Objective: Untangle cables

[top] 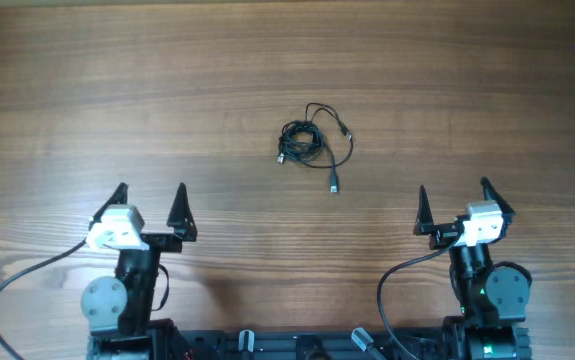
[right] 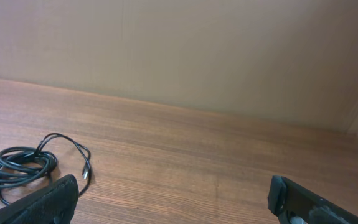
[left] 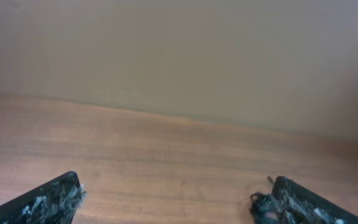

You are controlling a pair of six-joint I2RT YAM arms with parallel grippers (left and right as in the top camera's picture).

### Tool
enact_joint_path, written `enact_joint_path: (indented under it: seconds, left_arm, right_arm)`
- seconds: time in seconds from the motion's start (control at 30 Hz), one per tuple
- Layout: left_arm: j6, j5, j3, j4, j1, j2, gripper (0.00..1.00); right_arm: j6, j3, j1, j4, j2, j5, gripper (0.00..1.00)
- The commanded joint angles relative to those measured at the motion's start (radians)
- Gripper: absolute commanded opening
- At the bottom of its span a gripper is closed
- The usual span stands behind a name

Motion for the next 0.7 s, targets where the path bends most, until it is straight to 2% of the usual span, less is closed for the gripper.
enact_joint_path:
  seconds: [0.0,0.2,0.4,0.53,0.67]
  left_arm:
    - [-0.028,0.06,0.156,-0.056,0.005,0.114,1.0]
    - [-0.04,0.121,0.479,-0.242,-0.02,0.454,1.0]
    - [-0.069,0.106,0.765,-0.409,-0.172,0.791,1.0]
    - [-0.114,-0.036,0.863,-0.425,-0.338,0.975,1.0]
    - [-0.114,-0.023,0.875,-0.322,-0.479,1.101,1.0]
  right_arm:
    - [-0.01,-0.001,0.003,0.002,-0.008,-0.002,1.0]
    - [-0.01,-0.001,0.003,0.002,-0.008,-0.002,1.0]
    - [-0.01,-0.001,0.003,0.002,-0.008,-0.002,1.0]
    - [-0.01,-0.001,0.003,0.002,-0.008,-0.002,1.0]
    - [-0.009,-0.001,0.003,0.002,-0.008,-0.002,1.0]
